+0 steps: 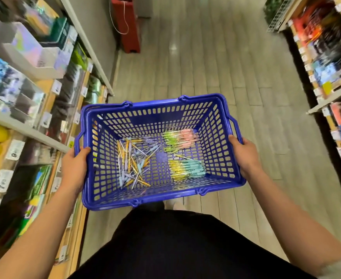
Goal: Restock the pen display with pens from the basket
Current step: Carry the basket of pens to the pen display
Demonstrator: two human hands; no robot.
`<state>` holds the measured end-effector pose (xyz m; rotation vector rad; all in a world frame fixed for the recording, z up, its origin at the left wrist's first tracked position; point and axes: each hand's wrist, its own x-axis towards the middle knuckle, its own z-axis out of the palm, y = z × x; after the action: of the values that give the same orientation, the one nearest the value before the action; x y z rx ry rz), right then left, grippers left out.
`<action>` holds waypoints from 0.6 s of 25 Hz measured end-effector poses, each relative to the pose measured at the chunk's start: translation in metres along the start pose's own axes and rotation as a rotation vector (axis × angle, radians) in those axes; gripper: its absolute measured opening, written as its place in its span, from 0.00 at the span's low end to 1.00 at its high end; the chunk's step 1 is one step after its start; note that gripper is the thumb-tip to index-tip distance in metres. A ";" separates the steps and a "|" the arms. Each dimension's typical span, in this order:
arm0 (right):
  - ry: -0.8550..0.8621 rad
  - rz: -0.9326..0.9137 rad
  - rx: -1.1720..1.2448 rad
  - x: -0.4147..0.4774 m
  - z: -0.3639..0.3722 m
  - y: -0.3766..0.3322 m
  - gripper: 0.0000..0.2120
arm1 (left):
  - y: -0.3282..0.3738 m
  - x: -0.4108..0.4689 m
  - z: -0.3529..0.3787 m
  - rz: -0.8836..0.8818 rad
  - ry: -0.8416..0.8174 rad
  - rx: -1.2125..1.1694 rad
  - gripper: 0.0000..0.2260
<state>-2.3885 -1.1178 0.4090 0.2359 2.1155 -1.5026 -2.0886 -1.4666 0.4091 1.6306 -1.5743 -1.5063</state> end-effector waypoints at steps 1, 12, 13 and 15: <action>-0.003 -0.001 -0.008 0.021 0.009 -0.014 0.11 | 0.008 0.018 0.009 -0.004 0.021 -0.004 0.04; -0.034 -0.005 -0.131 0.229 0.179 -0.173 0.15 | 0.108 0.238 0.072 -0.085 0.075 -0.126 0.03; -0.035 -0.007 -0.146 0.244 0.196 -0.190 0.15 | 0.117 0.257 0.073 -0.104 0.086 -0.134 0.03; -0.051 -0.025 -0.187 0.272 0.228 -0.220 0.16 | 0.135 0.292 0.076 -0.123 0.103 -0.140 0.04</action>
<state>-2.6411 -1.4504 0.3963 0.1017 2.2076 -1.3003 -2.2800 -1.7346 0.3831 1.7225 -1.3056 -1.5304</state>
